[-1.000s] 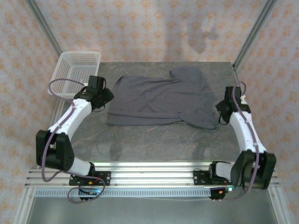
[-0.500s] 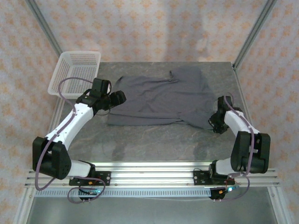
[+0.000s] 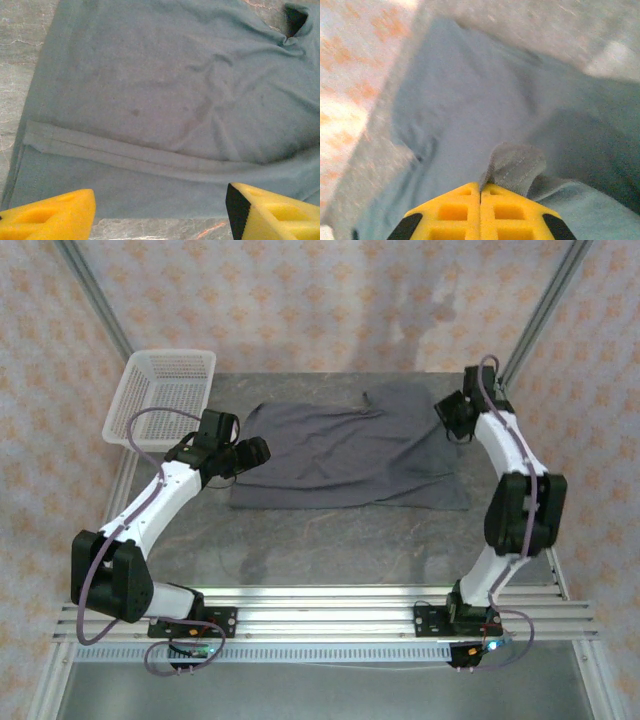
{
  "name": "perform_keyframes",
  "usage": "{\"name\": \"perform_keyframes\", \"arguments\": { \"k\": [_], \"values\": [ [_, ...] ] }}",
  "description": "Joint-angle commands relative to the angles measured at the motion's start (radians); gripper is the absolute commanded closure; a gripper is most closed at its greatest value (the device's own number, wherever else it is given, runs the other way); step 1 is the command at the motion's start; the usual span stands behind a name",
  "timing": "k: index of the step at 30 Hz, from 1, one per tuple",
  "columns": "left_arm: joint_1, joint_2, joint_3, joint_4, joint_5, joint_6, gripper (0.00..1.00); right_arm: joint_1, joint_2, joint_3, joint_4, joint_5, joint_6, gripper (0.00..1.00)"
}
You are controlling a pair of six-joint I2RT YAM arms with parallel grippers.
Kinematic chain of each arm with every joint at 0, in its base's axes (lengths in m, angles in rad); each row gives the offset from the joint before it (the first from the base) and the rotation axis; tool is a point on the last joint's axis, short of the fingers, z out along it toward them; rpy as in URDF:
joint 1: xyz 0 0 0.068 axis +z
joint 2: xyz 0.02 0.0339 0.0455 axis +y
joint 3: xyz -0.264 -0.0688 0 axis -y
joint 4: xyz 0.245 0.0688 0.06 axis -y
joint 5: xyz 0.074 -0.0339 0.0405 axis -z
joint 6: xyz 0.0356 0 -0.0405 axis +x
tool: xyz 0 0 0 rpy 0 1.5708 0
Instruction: Fold the inside-out t-shirt
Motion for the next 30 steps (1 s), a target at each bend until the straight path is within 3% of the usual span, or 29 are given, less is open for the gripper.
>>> {"name": "perform_keyframes", "arguments": {
  "k": [1, 2, 4, 7, 8, 9, 10, 11, 12, 14, 15, 22, 30],
  "values": [
    [-0.014, -0.010, -0.017, 0.016, -0.021, -0.004, 0.30, -0.004, 0.169, 0.163, -0.068, 0.022, 0.013, 0.70],
    [-0.014, -0.009, -0.020, 0.012, -0.024, -0.010, 0.30, -0.004, 0.211, 0.221, -0.126, 0.018, 0.002, 0.59],
    [-0.014, 0.001, -0.023, 0.004, -0.020, -0.020, 0.29, -0.004, 0.226, 0.265, -0.181, 0.012, -0.026, 0.53],
    [-0.017, 0.044, -0.023, -0.009, -0.036, -0.052, 0.32, -0.007, 0.113, 0.117, -0.123, 0.046, -0.033, 0.49],
    [-0.017, 0.067, -0.019, -0.011, -0.043, -0.068, 0.38, -0.010, 0.064, 0.046, -0.101, 0.051, -0.030, 0.50],
    [-0.018, 0.094, -0.009, -0.023, -0.059, -0.087, 0.47, -0.014, 0.020, -0.023, -0.079, 0.053, -0.027, 0.52],
    [-0.018, 0.127, 0.009, -0.039, -0.074, -0.108, 0.63, -0.018, -0.030, -0.110, -0.056, 0.054, -0.019, 0.58],
    [-0.017, 0.163, 0.028, -0.045, -0.078, -0.120, 0.85, -0.021, -0.076, -0.193, -0.033, 0.058, -0.006, 0.67],
    [-0.017, 0.195, 0.046, -0.047, -0.079, -0.129, 1.00, -0.023, -0.112, -0.263, -0.011, 0.066, 0.005, 0.78],
    [-0.017, 0.269, 0.080, -0.041, -0.095, -0.150, 1.00, -0.032, -0.167, -0.392, 0.017, 0.084, 0.022, 0.95],
    [-0.016, 0.305, 0.095, -0.040, -0.109, -0.159, 1.00, -0.037, -0.178, -0.429, 0.018, 0.095, 0.027, 0.99],
    [0.032, 0.566, 0.172, -0.109, -0.127, -0.292, 1.00, -0.079, -0.102, -0.513, -0.034, 0.073, 0.028, 1.00],
    [0.070, 0.541, -0.032, -0.091, -0.122, -0.358, 1.00, -0.080, -0.077, -0.550, -0.166, 0.136, 0.000, 1.00]
  ]
}}
